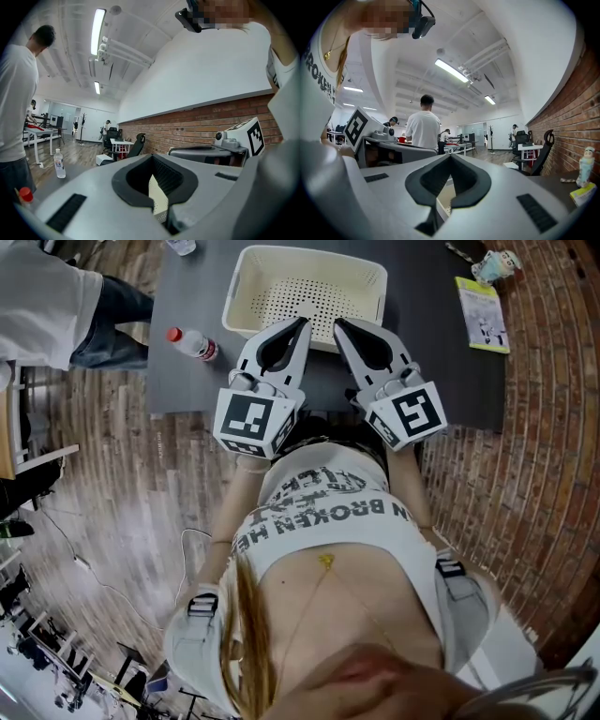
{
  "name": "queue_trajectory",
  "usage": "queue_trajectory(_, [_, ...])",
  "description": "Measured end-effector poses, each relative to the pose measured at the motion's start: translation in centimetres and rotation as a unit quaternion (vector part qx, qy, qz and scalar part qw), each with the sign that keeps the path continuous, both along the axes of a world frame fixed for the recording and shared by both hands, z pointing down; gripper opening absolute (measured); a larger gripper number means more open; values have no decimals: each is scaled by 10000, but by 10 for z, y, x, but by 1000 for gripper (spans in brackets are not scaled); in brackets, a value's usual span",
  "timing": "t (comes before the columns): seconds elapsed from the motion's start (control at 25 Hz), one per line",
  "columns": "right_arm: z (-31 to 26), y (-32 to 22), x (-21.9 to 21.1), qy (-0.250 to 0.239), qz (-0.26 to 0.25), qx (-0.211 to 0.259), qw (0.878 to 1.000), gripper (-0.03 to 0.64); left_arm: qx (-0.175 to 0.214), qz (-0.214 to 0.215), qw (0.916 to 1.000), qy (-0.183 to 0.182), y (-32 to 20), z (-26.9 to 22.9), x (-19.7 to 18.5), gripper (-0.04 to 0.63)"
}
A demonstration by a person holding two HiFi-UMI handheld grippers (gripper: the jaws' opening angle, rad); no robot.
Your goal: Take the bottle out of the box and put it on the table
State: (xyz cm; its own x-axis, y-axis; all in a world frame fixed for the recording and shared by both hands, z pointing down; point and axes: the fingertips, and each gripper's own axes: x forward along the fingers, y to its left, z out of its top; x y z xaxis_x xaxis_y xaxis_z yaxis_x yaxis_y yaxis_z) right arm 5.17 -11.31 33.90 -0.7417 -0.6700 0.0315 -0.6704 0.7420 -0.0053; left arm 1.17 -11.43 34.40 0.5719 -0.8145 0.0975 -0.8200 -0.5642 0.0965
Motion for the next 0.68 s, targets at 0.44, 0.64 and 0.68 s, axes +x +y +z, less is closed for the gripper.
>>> queue_trajectory(0.44, [1,-5,-11,68,113,-35,9999,8,-48,157,9999,-4,-2,1,-8,6])
queue_trajectory(0.64, [0,-10,-17,90,158,-28,9998,8,-54,268,9996,-36,-7,1,-11,6])
queue_trajectory(0.68, [0,-11,-18,97,168,-29,9998,8,-57,287,9996,-43,-7,1,-11,6])
